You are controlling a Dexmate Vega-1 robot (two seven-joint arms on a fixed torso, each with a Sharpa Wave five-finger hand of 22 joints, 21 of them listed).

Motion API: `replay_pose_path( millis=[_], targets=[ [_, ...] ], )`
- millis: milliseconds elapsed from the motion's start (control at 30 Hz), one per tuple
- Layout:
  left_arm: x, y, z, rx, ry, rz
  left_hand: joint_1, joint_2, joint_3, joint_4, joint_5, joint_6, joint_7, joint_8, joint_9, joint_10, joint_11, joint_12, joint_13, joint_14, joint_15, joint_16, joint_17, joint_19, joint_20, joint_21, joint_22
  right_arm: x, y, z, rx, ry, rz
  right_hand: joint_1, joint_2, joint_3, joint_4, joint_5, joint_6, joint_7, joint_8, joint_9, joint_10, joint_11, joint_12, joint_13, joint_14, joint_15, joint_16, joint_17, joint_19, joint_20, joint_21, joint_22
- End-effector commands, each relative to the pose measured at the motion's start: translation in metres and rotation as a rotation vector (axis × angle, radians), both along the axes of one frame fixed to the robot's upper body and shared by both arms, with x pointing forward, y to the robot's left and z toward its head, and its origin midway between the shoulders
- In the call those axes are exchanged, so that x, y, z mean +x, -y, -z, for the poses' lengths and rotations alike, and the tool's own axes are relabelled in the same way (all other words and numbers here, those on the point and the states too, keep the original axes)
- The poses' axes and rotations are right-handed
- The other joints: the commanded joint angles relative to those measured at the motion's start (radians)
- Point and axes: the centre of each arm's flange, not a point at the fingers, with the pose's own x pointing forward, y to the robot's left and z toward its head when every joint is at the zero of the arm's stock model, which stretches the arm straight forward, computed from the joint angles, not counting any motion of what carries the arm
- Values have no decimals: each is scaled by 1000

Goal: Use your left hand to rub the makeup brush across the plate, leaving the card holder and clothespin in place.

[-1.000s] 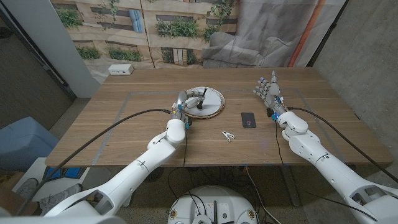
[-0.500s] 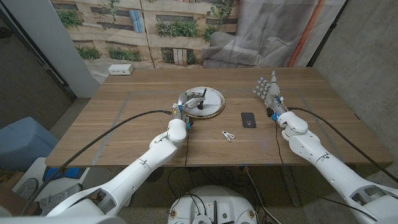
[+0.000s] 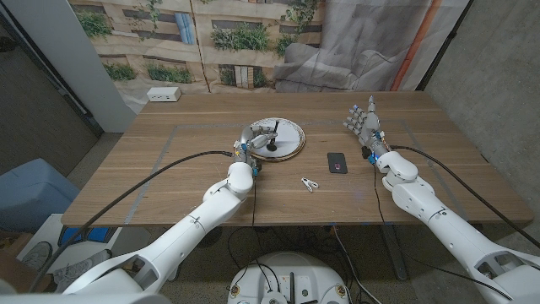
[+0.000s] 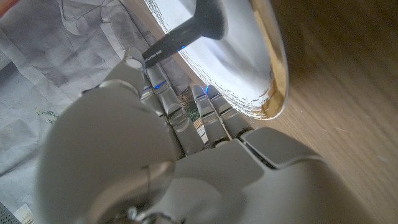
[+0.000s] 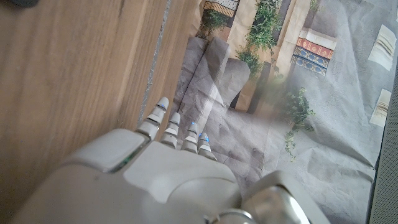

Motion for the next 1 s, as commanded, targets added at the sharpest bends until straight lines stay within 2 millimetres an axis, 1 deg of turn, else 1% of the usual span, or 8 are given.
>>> replay_pose_path(
  millis=[33, 767, 1000],
  targets=[
    [5, -8, 2, -4, -6, -19, 5, 6, -5, 3, 3, 6, 0, 5, 3, 12, 3, 4, 2, -6, -150, 7, 2, 3, -2, 5, 3, 0, 0, 0, 0, 0, 0, 2, 101, 2, 7, 7, -8, 1, 5, 2, -5, 3, 7, 2, -1, 9, 4, 3, 0, 7, 7, 6],
    [10, -18, -8, -18, 34, -35, 6, 8, -8, 3, 4, 6, 2, 4, 4, 14, 3, 3, 2, -5, -149, 8, 2, 2, -4, 4, 4, 0, 0, 0, 0, 0, 0, 2, 101, 2, 7, 7, -7, 1, 5, 3, -5, 6, 7, 2, 0, 9, 4, 3, 0, 7, 7, 6],
    [13, -24, -9, -12, 34, -44, 7, 8, -9, 3, 4, 5, 3, 4, 4, 15, 3, 3, 2, -5, -148, 8, 2, 1, -4, 4, 4, 0, 0, 0, 0, 0, 0, 2, 101, 2, 7, 7, -8, 0, 5, 3, -3, 6, 7, 2, -1, 10, 4, 3, 0, 7, 7, 6]
  ],
)
